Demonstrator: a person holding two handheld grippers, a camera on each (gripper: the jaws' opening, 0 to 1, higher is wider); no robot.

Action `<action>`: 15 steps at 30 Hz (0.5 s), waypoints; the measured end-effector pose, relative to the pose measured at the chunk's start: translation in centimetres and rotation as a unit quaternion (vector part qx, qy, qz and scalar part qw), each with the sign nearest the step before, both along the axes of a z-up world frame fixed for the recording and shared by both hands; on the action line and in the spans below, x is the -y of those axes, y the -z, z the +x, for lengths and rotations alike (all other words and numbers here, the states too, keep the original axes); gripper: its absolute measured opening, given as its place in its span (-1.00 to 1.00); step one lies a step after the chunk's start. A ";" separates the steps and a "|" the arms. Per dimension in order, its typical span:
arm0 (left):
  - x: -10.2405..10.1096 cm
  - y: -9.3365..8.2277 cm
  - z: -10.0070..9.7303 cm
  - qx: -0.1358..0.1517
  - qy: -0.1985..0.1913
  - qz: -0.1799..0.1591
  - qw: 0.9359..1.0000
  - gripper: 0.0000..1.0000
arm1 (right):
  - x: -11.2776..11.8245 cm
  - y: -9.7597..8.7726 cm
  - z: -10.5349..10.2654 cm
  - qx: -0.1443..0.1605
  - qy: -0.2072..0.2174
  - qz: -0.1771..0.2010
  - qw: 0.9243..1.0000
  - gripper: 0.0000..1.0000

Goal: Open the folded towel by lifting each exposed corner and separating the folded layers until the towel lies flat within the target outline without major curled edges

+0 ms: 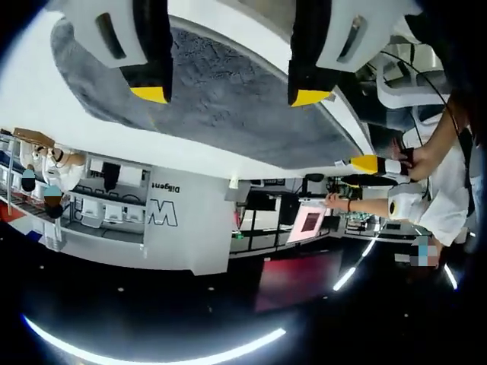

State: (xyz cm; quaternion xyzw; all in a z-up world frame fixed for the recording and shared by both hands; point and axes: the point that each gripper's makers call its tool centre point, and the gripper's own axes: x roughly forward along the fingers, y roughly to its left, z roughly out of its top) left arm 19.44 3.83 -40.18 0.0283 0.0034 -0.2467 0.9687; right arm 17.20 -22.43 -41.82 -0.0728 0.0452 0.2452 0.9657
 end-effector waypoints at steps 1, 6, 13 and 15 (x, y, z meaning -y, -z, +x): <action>0.0 0.0 -0.1 0.000 -0.001 -0.001 1.000 0.62 | 0.1 -0.1 -0.1 0.001 0.001 -0.002 1.000 0.20; 0.1 0.0 -0.4 0.001 -0.002 0.003 1.000 0.63 | 0.3 -0.6 -0.7 0.008 0.002 -0.004 1.000 0.22; 0.2 0.5 -0.7 -0.002 -0.002 0.001 1.000 0.68 | 0.4 -0.7 -1.1 0.008 0.004 0.007 1.000 0.22; 0.2 0.7 -0.8 -0.005 0.001 0.002 1.000 0.69 | 0.4 -0.7 -1.3 0.010 0.006 0.003 1.000 0.23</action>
